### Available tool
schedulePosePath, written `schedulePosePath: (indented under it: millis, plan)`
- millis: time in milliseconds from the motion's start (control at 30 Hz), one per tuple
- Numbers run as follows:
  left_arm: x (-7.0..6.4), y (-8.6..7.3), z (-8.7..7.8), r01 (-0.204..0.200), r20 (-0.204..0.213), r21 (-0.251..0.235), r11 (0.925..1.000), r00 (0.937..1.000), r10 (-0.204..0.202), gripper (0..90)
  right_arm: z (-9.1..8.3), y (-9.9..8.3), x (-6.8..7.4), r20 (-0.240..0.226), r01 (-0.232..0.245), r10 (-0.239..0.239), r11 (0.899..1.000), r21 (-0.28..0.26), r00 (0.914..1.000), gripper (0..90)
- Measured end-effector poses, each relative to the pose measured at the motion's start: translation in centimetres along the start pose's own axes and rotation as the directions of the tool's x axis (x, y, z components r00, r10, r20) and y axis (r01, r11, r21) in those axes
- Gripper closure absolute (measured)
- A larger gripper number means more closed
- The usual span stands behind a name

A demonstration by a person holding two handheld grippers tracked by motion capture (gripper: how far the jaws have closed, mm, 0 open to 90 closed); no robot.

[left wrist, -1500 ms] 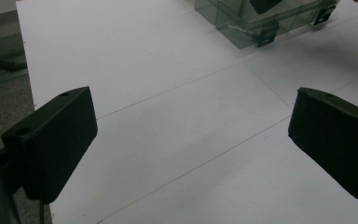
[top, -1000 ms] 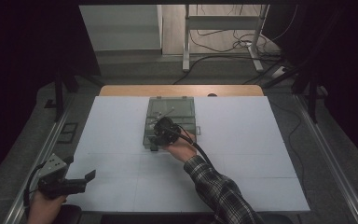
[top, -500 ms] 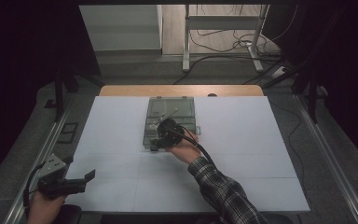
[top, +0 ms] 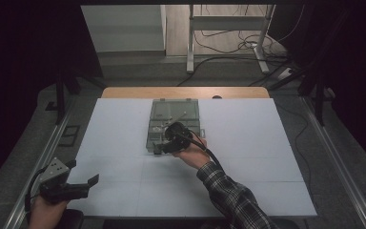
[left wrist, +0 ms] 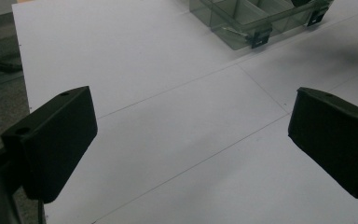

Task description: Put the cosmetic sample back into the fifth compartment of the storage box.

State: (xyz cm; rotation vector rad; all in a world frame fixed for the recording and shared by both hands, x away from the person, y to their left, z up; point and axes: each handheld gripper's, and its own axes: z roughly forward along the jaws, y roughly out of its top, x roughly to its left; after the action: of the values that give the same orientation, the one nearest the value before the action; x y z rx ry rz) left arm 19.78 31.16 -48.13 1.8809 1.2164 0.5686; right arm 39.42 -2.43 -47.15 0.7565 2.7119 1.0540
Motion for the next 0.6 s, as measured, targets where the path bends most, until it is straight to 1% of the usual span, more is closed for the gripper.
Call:
schedulePosePath:
  millis: [267, 300, 400, 467, 500, 533, 567, 600]
  plan:
    - [-0.2, 0.0, 0.1, -0.018, 0.001, 0.007, 0.9998, 0.9998, 0.018, 1.6, -0.8, -0.7, -0.2, 0.005, -0.002, 0.002, 1.000, -0.005, 1.0000, 41.0]
    - [-0.2, 0.0, 0.1, -0.019, 0.002, 0.008, 0.9998, 0.9998, 0.019, 1.6, -0.9, -0.8, -0.2, 0.010, -0.005, 0.005, 1.000, -0.005, 0.9999, 39.6]
    - [-0.2, 0.0, 0.1, -0.022, 0.003, 0.007, 0.9997, 0.9998, 0.022, 1.6, -1.1, -1.2, -0.2, 0.040, 0.008, -0.007, 1.000, -0.008, 0.9992, 36.2]
    - [-0.1, 0.0, 0.1, -0.019, 0.004, 0.007, 0.9998, 0.9998, 0.019, 1.6, -1.3, -1.5, -0.3, 0.038, -0.010, 0.010, 1.000, -0.005, 0.9992, 33.1]
    - [-0.1, 0.0, 0.1, -0.017, 0.004, 0.007, 0.9998, 0.9998, 0.017, 1.6, -1.3, -1.5, -0.3, 0.038, -0.010, 0.010, 1.000, -0.005, 0.9992, 33.1]
    - [-0.1, 0.0, 0.1, -0.016, 0.006, 0.007, 0.9998, 0.9999, 0.016, 1.6, -1.3, -1.6, -0.4, 0.040, -0.012, 0.012, 1.000, -0.005, 0.9991, 31.3]
    - [-0.1, 0.0, 0.1, -0.015, 0.006, 0.007, 0.9999, 0.9999, 0.015, 1.6, -1.5, -1.7, -0.5, 0.032, -0.026, 0.026, 1.000, 0.001, 0.9992, 30.9]
    - [-0.1, 0.0, 0.1, -0.015, 0.007, 0.006, 0.9999, 0.9999, 0.015, 1.6, -1.5, -1.7, -0.5, 0.032, -0.026, 0.026, 1.000, 0.001, 0.9992, 30.9]
